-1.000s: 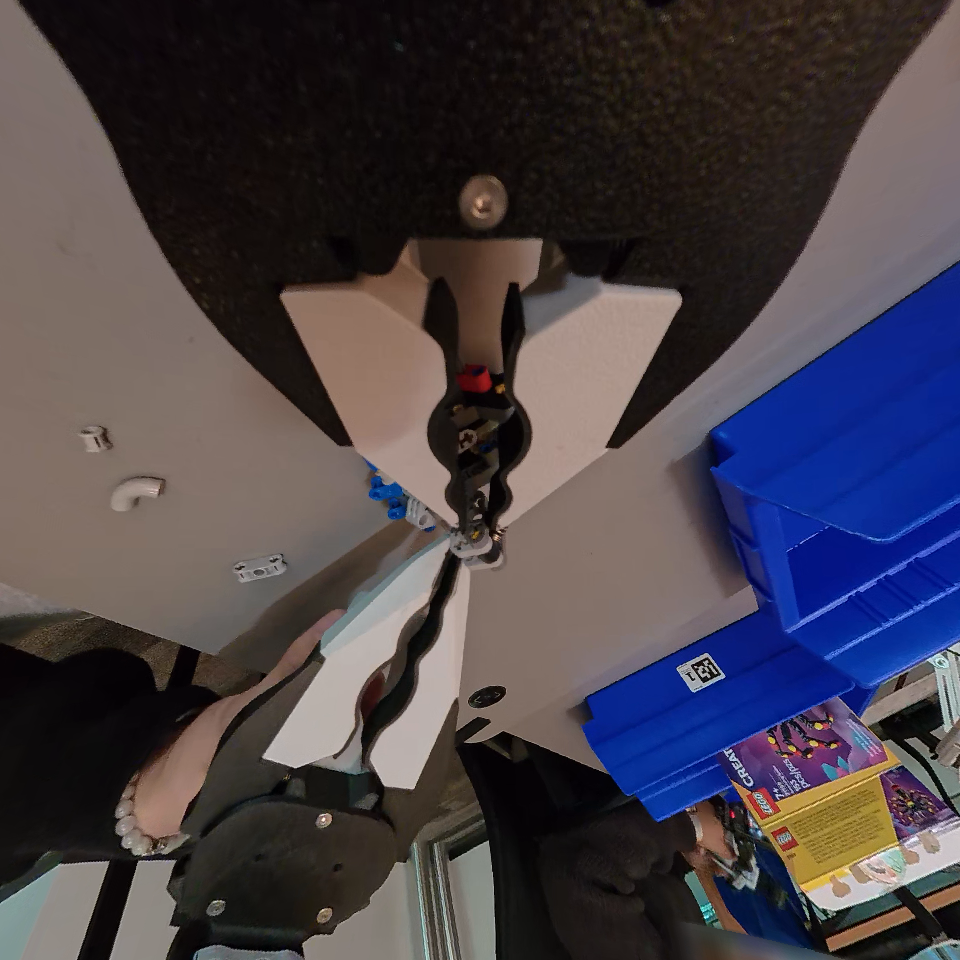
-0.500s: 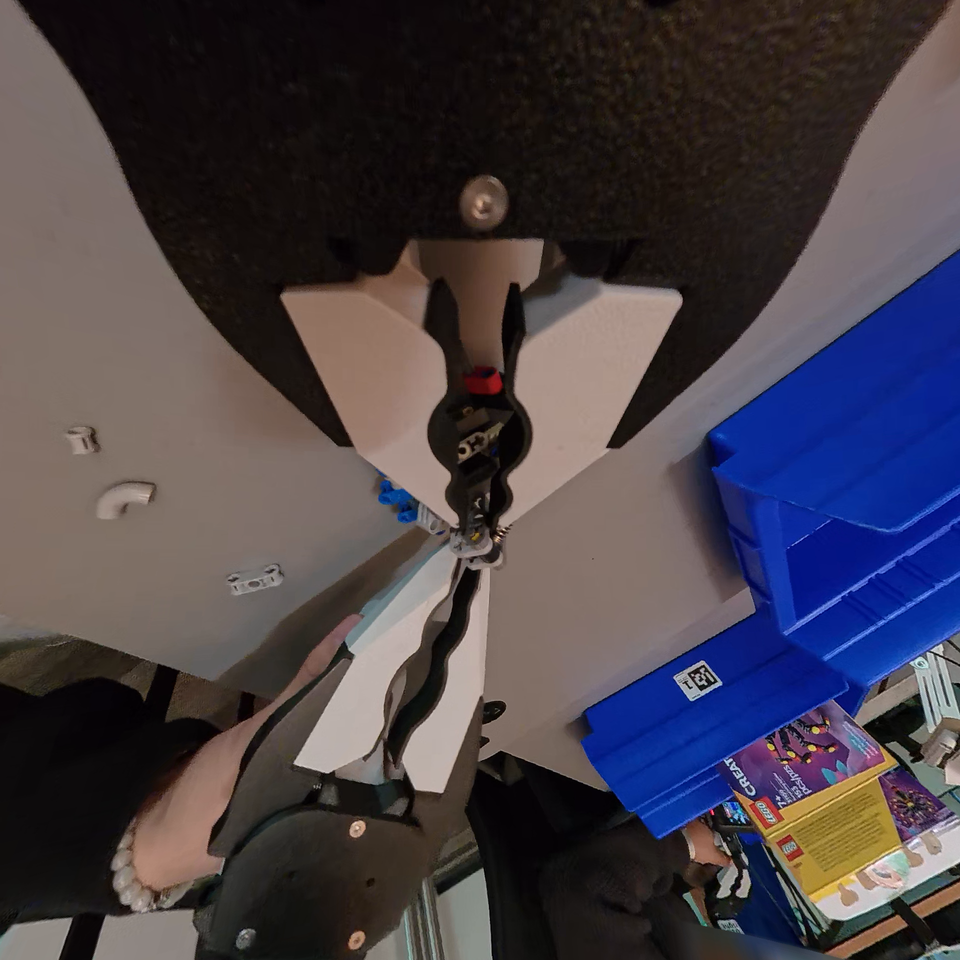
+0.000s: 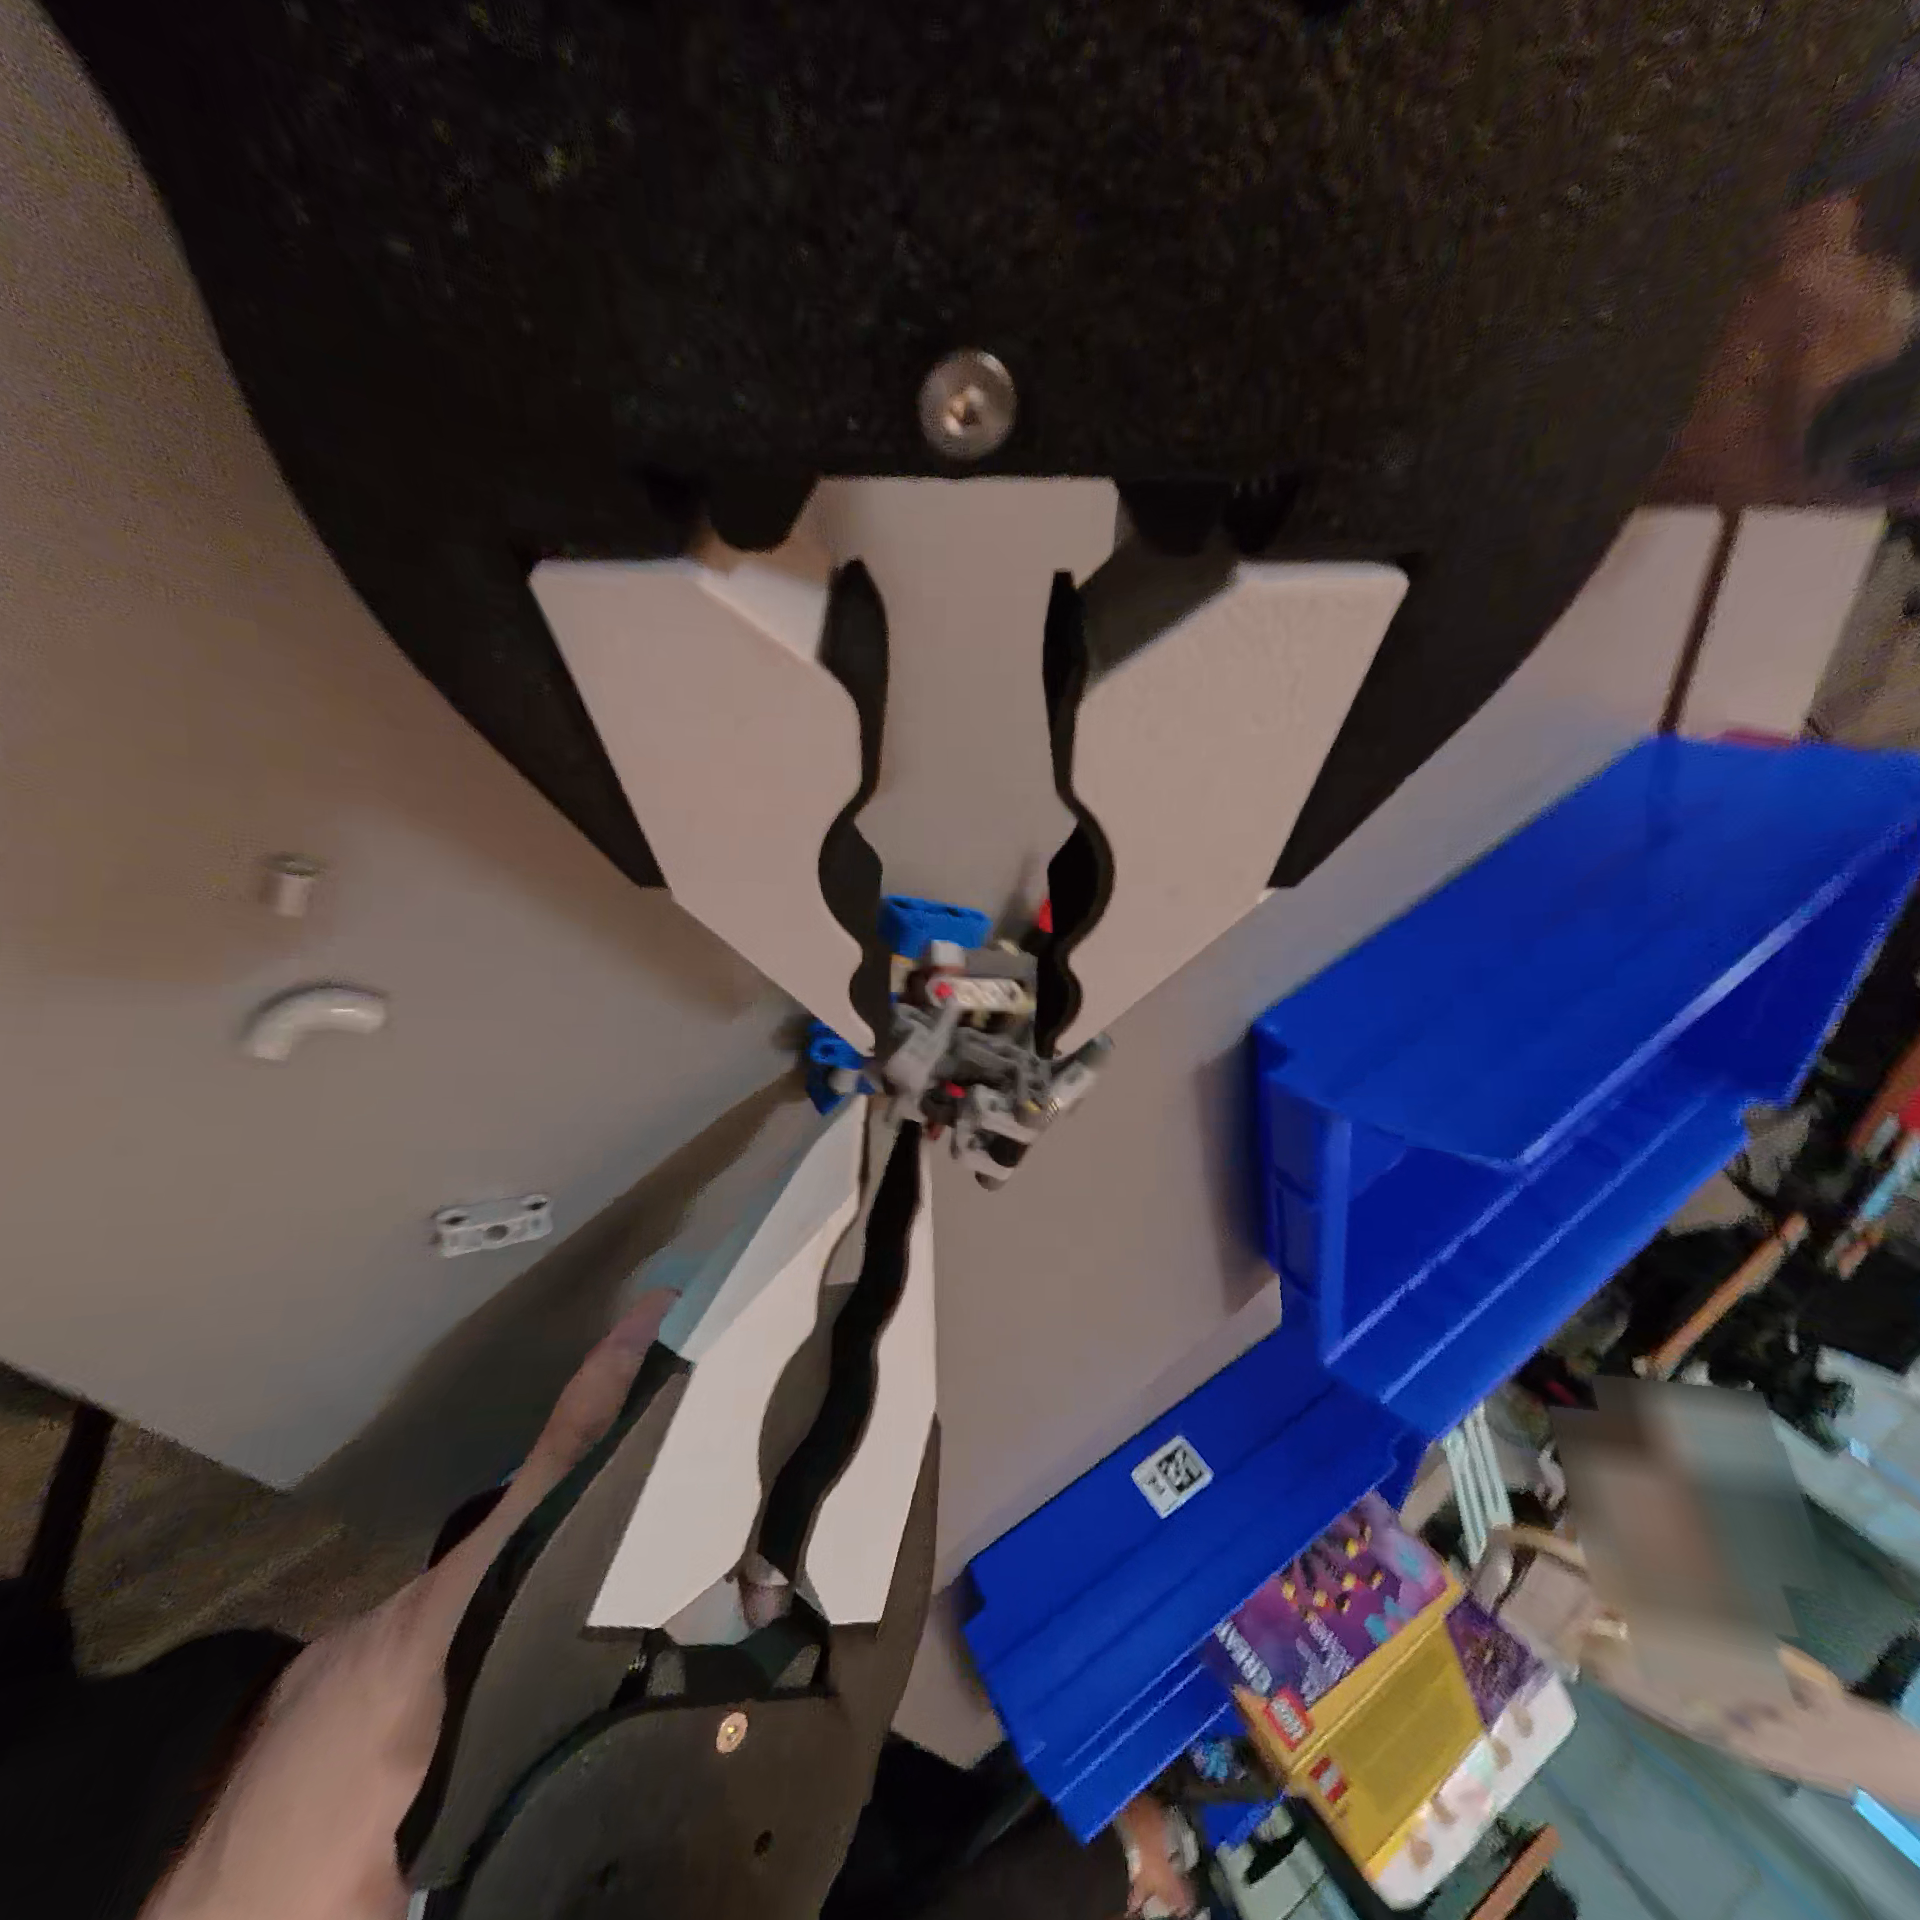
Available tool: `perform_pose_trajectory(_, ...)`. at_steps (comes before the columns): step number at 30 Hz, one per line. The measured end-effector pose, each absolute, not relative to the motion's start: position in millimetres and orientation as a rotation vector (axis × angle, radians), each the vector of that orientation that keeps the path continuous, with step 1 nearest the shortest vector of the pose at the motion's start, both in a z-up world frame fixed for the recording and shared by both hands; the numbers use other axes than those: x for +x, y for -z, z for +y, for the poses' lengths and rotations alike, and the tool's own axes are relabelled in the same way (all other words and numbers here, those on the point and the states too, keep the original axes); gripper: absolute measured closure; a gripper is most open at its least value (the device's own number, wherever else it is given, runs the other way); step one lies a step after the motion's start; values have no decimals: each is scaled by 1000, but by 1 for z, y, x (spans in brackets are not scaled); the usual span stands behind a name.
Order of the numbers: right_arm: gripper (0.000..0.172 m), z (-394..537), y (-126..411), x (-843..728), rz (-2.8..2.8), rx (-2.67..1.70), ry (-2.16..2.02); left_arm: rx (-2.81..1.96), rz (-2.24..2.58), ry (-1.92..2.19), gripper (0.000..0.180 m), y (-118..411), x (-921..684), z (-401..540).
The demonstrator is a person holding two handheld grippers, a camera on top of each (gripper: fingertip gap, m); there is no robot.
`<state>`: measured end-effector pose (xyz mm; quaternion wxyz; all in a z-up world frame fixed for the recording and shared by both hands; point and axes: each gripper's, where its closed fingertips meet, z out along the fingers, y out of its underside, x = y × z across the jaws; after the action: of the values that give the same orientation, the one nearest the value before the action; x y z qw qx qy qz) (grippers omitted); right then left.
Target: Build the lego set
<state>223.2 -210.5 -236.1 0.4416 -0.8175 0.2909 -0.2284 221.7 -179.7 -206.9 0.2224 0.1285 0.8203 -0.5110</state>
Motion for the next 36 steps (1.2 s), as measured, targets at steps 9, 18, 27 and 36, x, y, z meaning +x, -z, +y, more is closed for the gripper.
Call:
perform_pose_trajectory(9,160,-231,227,228,669,-1998,690,-30,1864,1269,156,193,223,-81)
perform_pose_trajectory(18,160,-243,255,247,705,-2189,745,87,1895,810,163,236,249,-65)
perform_pose_trajectory(27,171,-265,262,267,831,-2223,859,93,1978,649,180,260,257,-56)
perform_pose_trajectory(36,172,-278,259,280,777,-2260,1203,138,1930,608,180,260,257,-57)
